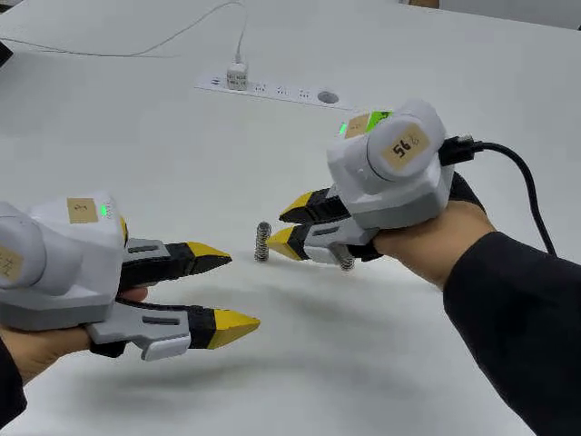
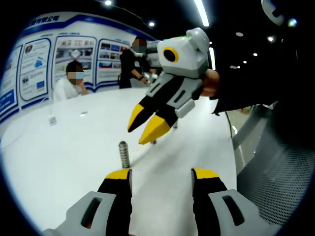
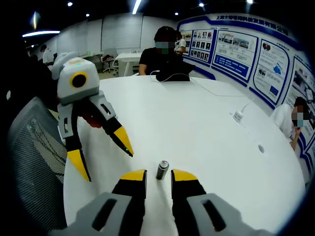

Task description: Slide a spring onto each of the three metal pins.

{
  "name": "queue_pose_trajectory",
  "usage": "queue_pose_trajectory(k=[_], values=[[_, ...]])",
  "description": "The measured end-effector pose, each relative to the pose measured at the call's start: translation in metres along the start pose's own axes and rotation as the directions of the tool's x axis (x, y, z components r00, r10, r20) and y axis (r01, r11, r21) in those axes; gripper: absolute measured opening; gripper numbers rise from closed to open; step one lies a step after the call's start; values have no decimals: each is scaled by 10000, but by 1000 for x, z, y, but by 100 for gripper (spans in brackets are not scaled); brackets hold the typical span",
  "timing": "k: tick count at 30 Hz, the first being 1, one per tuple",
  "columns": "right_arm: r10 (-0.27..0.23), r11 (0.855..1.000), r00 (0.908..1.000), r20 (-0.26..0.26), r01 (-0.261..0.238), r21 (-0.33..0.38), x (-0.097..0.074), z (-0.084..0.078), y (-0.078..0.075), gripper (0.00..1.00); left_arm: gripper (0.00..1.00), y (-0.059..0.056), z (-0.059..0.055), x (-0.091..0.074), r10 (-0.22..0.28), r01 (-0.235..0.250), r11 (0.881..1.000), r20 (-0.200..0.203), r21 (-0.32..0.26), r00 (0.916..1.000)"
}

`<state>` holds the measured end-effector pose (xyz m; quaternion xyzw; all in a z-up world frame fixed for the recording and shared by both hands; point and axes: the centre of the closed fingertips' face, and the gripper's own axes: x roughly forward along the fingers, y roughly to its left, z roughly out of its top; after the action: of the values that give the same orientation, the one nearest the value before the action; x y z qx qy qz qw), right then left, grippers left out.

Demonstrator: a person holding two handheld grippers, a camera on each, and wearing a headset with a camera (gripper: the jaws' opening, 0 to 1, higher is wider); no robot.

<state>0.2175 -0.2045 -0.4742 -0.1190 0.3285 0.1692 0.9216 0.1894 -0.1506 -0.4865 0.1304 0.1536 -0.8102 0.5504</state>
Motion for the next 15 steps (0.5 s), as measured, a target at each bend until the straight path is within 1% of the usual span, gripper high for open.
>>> queue_pose_trajectory(k=[15], values=[[-533,9979,9974,488,515,384,-37,-5,0,23,51,1,7,-1,49,-50,10000,71,79,10000]])
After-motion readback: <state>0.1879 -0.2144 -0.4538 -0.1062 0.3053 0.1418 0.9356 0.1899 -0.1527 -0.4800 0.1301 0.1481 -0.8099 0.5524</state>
